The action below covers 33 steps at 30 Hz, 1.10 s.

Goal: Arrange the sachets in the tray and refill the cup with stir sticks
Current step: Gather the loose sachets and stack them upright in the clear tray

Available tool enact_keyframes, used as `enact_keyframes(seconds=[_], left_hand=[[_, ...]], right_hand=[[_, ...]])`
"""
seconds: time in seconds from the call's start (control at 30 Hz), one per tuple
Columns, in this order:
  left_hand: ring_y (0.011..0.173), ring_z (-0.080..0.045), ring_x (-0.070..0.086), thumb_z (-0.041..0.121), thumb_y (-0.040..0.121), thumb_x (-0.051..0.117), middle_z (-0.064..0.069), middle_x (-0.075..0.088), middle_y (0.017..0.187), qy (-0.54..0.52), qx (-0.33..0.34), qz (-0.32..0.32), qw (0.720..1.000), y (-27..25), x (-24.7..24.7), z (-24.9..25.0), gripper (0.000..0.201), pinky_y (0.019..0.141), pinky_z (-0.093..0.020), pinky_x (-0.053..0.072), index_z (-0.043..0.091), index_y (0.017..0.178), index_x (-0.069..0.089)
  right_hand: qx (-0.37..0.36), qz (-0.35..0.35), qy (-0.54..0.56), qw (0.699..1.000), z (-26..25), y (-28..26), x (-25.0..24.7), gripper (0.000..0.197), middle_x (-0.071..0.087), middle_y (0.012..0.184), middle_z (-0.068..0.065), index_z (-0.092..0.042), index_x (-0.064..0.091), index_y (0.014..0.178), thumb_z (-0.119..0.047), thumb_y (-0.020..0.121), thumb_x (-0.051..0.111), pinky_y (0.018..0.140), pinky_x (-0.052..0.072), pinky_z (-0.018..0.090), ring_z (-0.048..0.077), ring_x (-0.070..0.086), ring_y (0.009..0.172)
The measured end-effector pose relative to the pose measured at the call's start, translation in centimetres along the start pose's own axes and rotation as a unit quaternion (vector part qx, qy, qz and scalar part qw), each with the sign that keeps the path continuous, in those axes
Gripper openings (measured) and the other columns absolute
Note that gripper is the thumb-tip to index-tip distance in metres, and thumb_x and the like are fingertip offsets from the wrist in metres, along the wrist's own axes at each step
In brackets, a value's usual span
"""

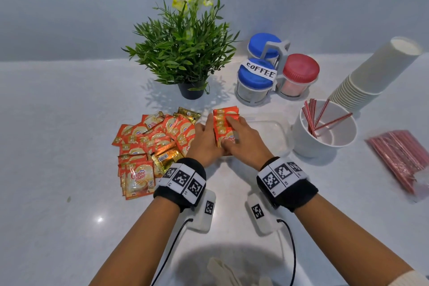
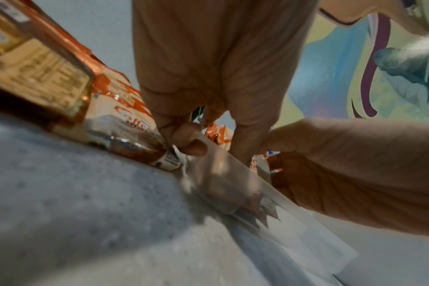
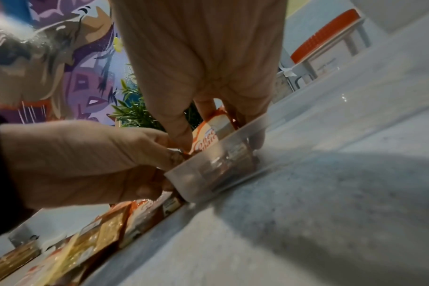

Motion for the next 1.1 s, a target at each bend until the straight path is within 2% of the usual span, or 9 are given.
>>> enact_keyframes(seconds=[0.23, 0.33, 0.43, 0.57, 0.77, 0.87, 0.93, 1.0, 1.1], left_hand=[[0.118, -0.027, 0.042, 0.021, 0.075, 0.075, -0.016, 0.031, 0.13, -0.002, 0.008, 0.0, 1.0, -0.4, -0.1, 0.2, 0.106, 0.096, -0.031, 0.036, 0.02, 0.15, 0.0], [0.12, -0.028, 0.042, 0.02, 0.076, 0.075, -0.015, 0.029, 0.131, -0.001, 0.001, -0.009, 1.0, -0.4, -0.1, 0.1, 0.107, 0.098, -0.031, 0.036, 0.021, 0.15, -0.002], [0.122, -0.027, 0.041, 0.019, 0.075, 0.076, -0.013, 0.028, 0.133, 0.001, -0.007, -0.011, 1.0, -0.4, 0.0, -0.1, 0.107, 0.099, -0.032, 0.036, 0.022, 0.15, -0.002], [0.125, -0.027, 0.039, 0.015, 0.075, 0.075, -0.013, 0.029, 0.135, -0.005, -0.004, -0.005, 1.0, -0.4, -0.1, 0.0, 0.105, 0.099, -0.032, 0.036, 0.02, 0.15, 0.002], [0.137, -0.024, 0.026, 0.009, 0.079, 0.071, -0.011, 0.016, 0.149, 0.0, -0.006, -0.001, 1.0, -0.4, -0.1, 0.0, 0.101, 0.102, -0.025, 0.03, 0.011, 0.149, -0.002], [0.135, -0.027, 0.028, 0.011, 0.078, 0.072, -0.014, 0.022, 0.145, 0.015, -0.001, 0.002, 1.0, -0.4, 0.0, -0.1, 0.096, 0.106, -0.029, 0.03, 0.007, 0.149, 0.007], [0.132, -0.026, 0.032, 0.012, 0.078, 0.072, -0.013, 0.026, 0.141, 0.009, -0.002, 0.005, 1.0, -0.4, 0.0, -0.2, 0.092, 0.106, -0.03, 0.031, 0.008, 0.148, 0.012], [0.131, -0.025, 0.033, 0.014, 0.08, 0.07, -0.012, 0.027, 0.14, 0.008, -0.004, 0.01, 1.0, -0.4, -0.1, -0.3, 0.088, 0.104, -0.027, 0.031, 0.009, 0.148, 0.014], [0.125, -0.022, 0.037, 0.015, 0.083, 0.068, -0.013, 0.029, 0.136, 0.003, -0.001, 0.006, 1.0, -0.5, 0.0, -0.5, 0.077, 0.093, -0.013, 0.029, 0.007, 0.144, 0.022]], right_hand=[[0.014, 0.01, 0.018, 1.0, -0.1, -0.2, -0.3, 0.064, 0.034, 0.147, 0.007, -0.016, 0.025, 0.145, -0.011, 0.088, 0.053, 0.106, 0.033, 0.032, 0.026, 0.041, 0.129], [0.023, 0.028, 0.018, 0.999, -0.2, -0.2, -0.8, 0.058, 0.045, 0.14, 0.008, -0.016, 0.03, 0.143, -0.016, 0.09, 0.052, 0.108, 0.035, 0.037, 0.028, 0.046, 0.126], [0.036, 0.038, 0.03, 0.998, -0.4, 0.3, -1.6, 0.058, 0.054, 0.134, 0.01, -0.025, 0.022, 0.146, -0.03, 0.094, 0.048, 0.105, 0.039, 0.041, 0.029, 0.052, 0.121], [0.039, 0.002, -0.023, 0.999, -0.2, 1.1, -0.7, 0.054, 0.052, 0.133, 0.016, -0.029, 0.021, 0.146, -0.042, 0.096, 0.038, 0.102, 0.038, 0.041, 0.033, 0.05, 0.12], [0.046, -0.026, -0.049, 0.997, -0.3, 0.5, -0.6, 0.048, 0.047, 0.128, 0.021, -0.029, 0.028, 0.144, -0.04, 0.098, 0.035, 0.101, 0.034, 0.037, 0.033, 0.044, 0.12], [0.041, -0.046, -0.056, 0.997, -0.4, 0.6, -0.2, 0.047, 0.047, 0.128, 0.02, -0.031, 0.03, 0.144, -0.04, 0.098, 0.035, 0.1, 0.034, 0.037, 0.033, 0.044, 0.119], [0.041, -0.043, -0.019, 0.998, -0.3, 0.6, -0.2, 0.049, 0.049, 0.13, 0.017, -0.031, 0.026, 0.145, -0.039, 0.098, 0.035, 0.099, 0.035, 0.036, 0.032, 0.045, 0.122], [0.071, -0.016, 0.1, 0.992, 0.3, 0.3, -0.7, 0.053, 0.049, 0.136, 0.01, -0.029, 0.017, 0.147, -0.032, 0.098, 0.038, 0.1, 0.037, 0.033, 0.029, 0.049, 0.122], [0.156, 0.006, 0.316, 0.936, 1.9, -0.4, -0.2, 0.066, 0.046, 0.138, 0.01, -0.024, 0.001, 0.149, -0.015, 0.095, 0.039, 0.104, 0.041, 0.04, 0.025, 0.055, 0.112]])
Point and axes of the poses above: each hand's wrist, its own y-axis towards the middle knuckle, its own x-axis out of the palm, z = x × y, the point moved 9 cm from there along y, towards the middle knuckle
